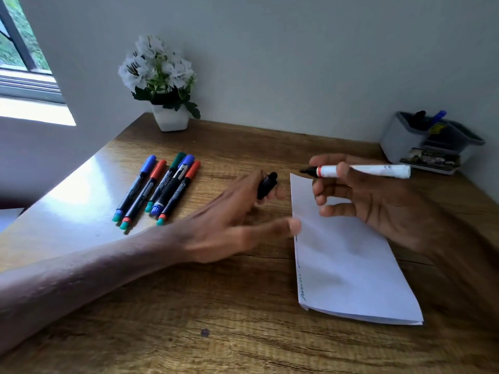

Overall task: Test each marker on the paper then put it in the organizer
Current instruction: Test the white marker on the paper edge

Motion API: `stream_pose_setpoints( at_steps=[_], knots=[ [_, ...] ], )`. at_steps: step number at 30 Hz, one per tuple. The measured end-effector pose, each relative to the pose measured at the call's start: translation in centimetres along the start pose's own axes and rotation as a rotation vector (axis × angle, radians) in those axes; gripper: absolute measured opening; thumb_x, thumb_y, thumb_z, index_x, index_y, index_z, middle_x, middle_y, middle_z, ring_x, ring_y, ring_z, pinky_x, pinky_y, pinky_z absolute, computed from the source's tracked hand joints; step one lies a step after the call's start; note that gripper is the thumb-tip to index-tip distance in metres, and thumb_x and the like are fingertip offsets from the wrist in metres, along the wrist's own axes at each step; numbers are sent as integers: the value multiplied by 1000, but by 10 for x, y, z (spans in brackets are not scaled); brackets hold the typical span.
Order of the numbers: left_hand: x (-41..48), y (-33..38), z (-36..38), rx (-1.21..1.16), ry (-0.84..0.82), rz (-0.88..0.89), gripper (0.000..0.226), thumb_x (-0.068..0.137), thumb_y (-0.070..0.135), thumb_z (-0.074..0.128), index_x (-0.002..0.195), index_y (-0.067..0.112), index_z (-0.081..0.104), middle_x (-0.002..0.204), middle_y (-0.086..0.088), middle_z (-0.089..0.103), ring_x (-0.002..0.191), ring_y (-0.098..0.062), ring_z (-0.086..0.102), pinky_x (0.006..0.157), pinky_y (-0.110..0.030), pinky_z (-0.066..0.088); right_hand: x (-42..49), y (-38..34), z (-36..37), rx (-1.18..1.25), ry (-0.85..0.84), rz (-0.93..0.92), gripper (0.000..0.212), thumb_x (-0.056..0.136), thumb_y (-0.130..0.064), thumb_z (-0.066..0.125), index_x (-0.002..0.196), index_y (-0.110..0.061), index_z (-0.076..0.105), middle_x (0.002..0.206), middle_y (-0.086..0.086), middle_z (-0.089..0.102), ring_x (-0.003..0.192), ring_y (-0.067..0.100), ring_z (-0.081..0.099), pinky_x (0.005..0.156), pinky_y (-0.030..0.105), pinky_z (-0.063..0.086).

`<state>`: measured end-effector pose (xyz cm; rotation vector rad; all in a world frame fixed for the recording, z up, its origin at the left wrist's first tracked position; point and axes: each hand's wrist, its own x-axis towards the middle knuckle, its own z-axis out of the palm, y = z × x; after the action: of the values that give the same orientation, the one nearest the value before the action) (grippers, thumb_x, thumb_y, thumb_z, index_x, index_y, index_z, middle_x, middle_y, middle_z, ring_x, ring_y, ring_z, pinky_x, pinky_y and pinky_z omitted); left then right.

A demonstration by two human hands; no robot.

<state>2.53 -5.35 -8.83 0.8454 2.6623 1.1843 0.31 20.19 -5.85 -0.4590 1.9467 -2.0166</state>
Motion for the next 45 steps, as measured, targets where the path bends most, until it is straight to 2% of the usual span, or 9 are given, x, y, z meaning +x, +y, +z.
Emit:
stream_pose_setpoints(
  at_steps=[4,9,13,17,21,25,28,34,45],
  knots=[
    [3,-3,1,65,-54,48,88,75,71,72,142,41,24,141,20,34,131,4,35,109,-27,41,0,1,8,-129,57,31,23,92,-24,60,97,-6,73,73,23,66,59,29,61,49,34,54],
    [3,1,4,172,-70,86,100,70,71,76,144,45,14,149,19,26,140,3,25,118,-25,28,-3,-2,4,-188,10,131,26,83,-21,59,92,-4,76,79,31,71,59,36,71,52,37,60],
    [2,3,7,282,-105,70,100,69,75,75,139,39,12,143,22,26,131,8,22,111,-11,20,-3,1,6,-280,8,134,18,87,-20,74,92,-4,79,82,29,74,63,36,73,56,39,63],
    [2,3,7,317,-89,71,110,68,80,71,147,26,19,150,16,29,143,-1,25,113,-18,5,-6,5,11,-350,-19,97,18,76,-7,76,93,-7,80,84,24,76,66,32,75,59,37,64],
    [0,4,8,334,-88,53,110,65,84,70,145,27,20,148,15,31,141,-5,29,116,-23,14,-7,10,14,-426,-43,-60,15,76,0,83,88,-6,79,73,17,72,59,26,69,52,36,61],
    [0,4,9,327,-91,39,108,64,85,70,142,28,21,149,15,32,141,-5,29,118,-26,19,-4,22,22,-439,1,-213,6,74,1,70,79,1,72,63,3,69,42,19,58,40,27,49],
    [-1,4,9,309,-81,36,106,63,83,71,139,27,22,147,18,32,134,1,28,111,-16,20,-2,30,25,-474,44,-278,5,73,2,67,75,0,70,58,-3,65,36,16,52,39,20,43],
    [-1,4,9,307,-70,31,106,62,83,72,138,26,23,148,15,34,130,2,28,109,-19,19,-1,34,28,-556,14,-362,5,73,7,65,75,4,69,60,-17,67,47,-2,61,47,8,42],
    [-2,6,9,308,-57,28,105,62,82,73,137,24,26,146,17,37,125,3,29,109,-23,25,-1,35,28,-667,19,-371,5,73,-1,71,75,-6,72,68,-8,72,59,3,65,52,8,44]
  ],
)
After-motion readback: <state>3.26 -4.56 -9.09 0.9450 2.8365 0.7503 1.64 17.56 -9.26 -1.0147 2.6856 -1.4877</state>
